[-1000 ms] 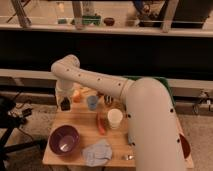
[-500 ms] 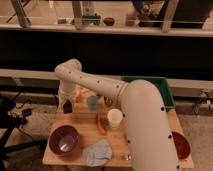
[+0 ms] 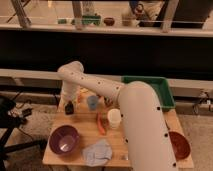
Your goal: Place eraser in table surface
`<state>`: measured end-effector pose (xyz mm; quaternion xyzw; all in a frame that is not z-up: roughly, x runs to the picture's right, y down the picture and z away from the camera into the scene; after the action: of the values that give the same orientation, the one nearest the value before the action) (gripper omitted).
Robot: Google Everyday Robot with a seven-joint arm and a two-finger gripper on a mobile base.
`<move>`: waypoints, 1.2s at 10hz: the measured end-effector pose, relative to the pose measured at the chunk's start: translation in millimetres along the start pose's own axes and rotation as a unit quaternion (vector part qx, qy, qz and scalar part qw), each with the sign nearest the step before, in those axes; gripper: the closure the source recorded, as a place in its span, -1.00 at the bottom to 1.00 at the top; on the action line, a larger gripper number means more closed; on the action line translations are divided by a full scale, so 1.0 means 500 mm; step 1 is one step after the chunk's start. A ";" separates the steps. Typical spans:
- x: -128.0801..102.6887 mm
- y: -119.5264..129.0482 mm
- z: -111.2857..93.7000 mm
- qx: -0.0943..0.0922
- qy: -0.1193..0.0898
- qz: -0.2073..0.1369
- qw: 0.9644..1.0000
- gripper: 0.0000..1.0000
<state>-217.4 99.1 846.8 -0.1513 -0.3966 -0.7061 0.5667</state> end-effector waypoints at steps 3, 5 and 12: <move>-0.001 0.006 0.021 0.001 -0.014 0.003 1.000 1.00; -0.002 0.006 0.034 0.002 -0.021 0.002 1.000 1.00; -0.014 0.012 0.066 0.003 -0.036 0.007 0.999 1.00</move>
<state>-217.3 127.5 865.7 -0.1779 -0.4178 -0.6954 0.5570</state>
